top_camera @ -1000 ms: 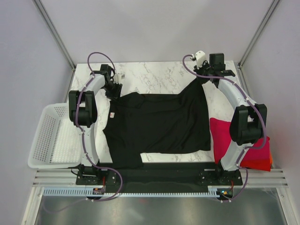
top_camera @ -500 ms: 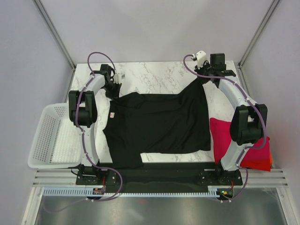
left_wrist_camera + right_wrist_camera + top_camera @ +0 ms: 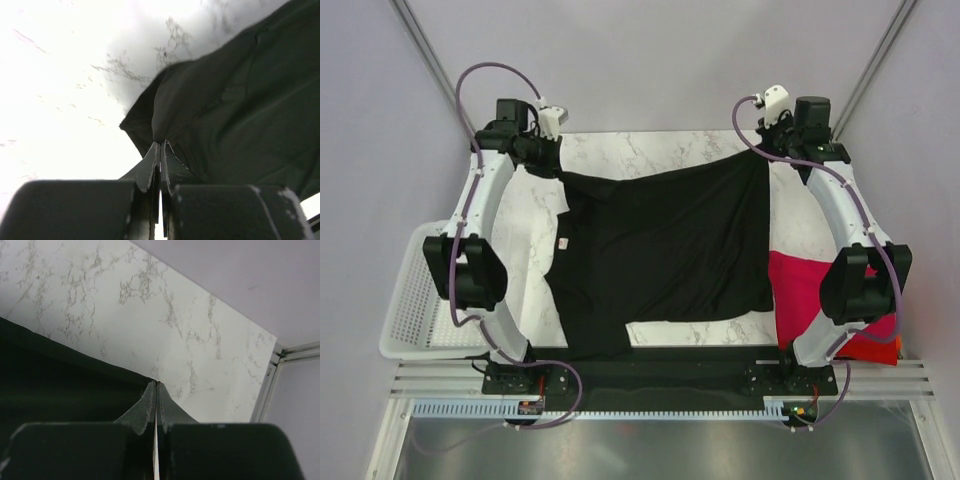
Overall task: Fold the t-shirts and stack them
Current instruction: Flatten the tshirt out
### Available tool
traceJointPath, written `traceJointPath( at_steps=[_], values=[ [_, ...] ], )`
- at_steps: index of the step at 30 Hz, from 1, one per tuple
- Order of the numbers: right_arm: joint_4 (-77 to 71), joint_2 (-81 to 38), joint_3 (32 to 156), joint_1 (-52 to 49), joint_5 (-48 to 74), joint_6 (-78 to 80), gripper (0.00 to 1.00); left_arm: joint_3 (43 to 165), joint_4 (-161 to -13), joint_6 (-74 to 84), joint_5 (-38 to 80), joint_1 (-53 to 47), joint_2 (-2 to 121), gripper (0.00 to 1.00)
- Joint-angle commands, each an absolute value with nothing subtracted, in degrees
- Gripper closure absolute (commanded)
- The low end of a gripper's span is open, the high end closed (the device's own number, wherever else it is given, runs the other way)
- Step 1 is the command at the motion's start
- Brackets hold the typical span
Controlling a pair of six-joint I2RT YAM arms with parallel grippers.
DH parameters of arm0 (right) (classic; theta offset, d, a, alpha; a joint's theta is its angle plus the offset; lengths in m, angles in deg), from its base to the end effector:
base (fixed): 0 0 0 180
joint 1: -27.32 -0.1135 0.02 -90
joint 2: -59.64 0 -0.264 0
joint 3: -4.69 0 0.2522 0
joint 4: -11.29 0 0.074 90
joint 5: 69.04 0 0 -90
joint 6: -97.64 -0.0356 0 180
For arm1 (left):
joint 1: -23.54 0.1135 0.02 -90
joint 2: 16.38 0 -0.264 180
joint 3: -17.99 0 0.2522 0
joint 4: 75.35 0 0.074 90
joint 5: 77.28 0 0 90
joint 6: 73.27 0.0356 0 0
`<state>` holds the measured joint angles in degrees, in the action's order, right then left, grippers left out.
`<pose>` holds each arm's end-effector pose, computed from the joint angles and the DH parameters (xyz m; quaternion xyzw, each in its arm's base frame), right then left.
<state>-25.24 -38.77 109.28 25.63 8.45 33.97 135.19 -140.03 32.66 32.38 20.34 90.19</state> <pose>0.4028 0.0196 0.3469 -0.2614 0.8236 -0.0131 0.5032 0.4050 -0.0346 0.3260 0.2077 0.9154 -0.1277 0.3202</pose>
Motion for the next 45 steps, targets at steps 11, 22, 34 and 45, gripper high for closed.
traceJointPath(
  at_steps=[11,22,34,45],
  values=[
    [-28.0,-16.6,108.6,25.6,5.7,32.6,1.00,132.2,-141.8,33.1,36.2,22.7,66.3,0.98],
    [-37.8,-0.5,111.7,25.4,-0.9,30.6,1.00,137.9,-143.3,33.1,33.6,22.8,50.9,0.98],
    [-48.4,14.9,114.2,25.5,-1.3,34.7,1.00,150.9,-145.1,33.3,30.1,22.8,40.3,0.98],
    [-53.5,14.3,124.2,25.6,-1.2,32.2,1.00,166.8,-144.9,34.6,29.3,22.8,42.9,0.98]
  ],
)
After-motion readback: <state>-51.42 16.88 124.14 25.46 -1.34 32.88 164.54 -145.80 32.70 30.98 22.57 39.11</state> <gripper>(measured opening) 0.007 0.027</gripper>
